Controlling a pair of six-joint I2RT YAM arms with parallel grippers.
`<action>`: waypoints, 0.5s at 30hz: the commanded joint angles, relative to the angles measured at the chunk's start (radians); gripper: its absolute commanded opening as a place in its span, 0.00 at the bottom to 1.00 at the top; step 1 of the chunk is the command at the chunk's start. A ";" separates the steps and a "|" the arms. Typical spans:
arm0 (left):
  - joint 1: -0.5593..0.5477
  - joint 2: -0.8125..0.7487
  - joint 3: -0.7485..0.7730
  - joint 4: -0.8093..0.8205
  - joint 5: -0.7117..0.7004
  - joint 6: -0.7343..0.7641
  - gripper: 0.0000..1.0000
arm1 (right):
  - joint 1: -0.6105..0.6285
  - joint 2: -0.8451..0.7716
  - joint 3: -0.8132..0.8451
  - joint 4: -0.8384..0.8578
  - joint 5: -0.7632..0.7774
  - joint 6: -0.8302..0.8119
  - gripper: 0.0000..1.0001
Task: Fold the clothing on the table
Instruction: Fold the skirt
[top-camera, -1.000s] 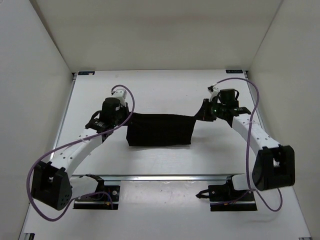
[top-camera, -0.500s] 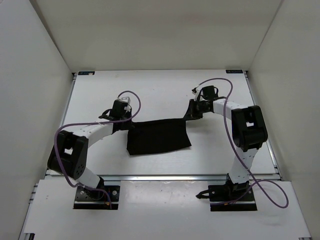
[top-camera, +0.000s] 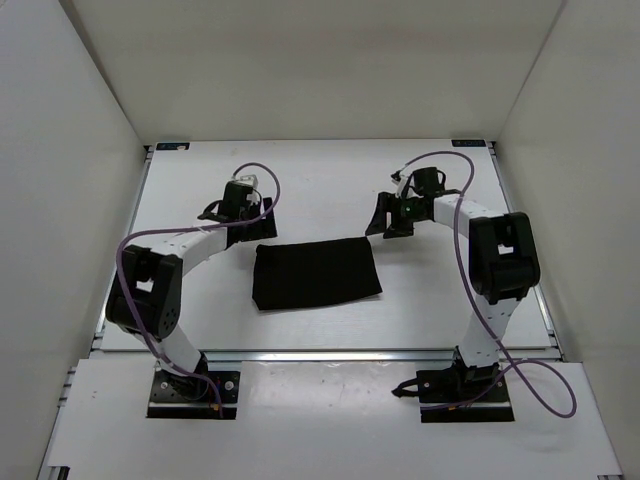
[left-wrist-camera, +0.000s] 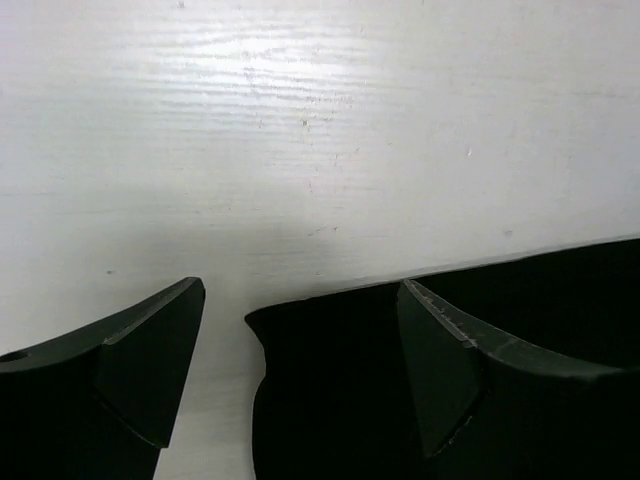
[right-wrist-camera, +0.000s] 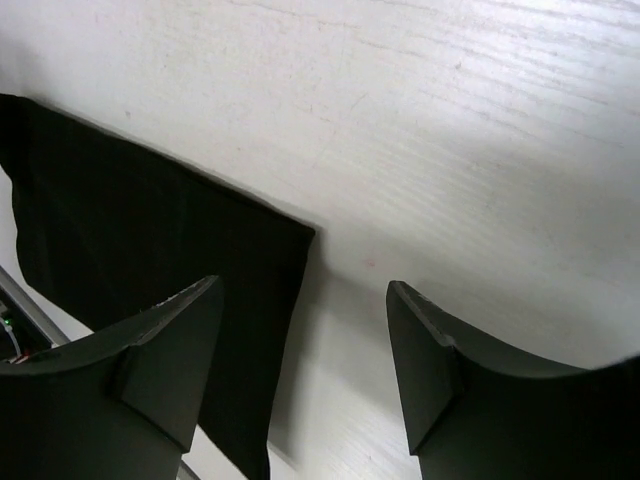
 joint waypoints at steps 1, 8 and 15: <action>-0.003 -0.084 0.043 -0.049 0.006 0.030 0.89 | -0.006 -0.083 0.007 -0.052 0.018 -0.045 0.64; -0.072 -0.255 -0.162 -0.017 0.021 -0.022 0.81 | 0.017 -0.247 -0.329 0.089 -0.036 0.005 0.64; -0.087 -0.338 -0.330 0.037 0.021 -0.085 0.79 | 0.067 -0.250 -0.435 0.218 -0.045 0.076 0.65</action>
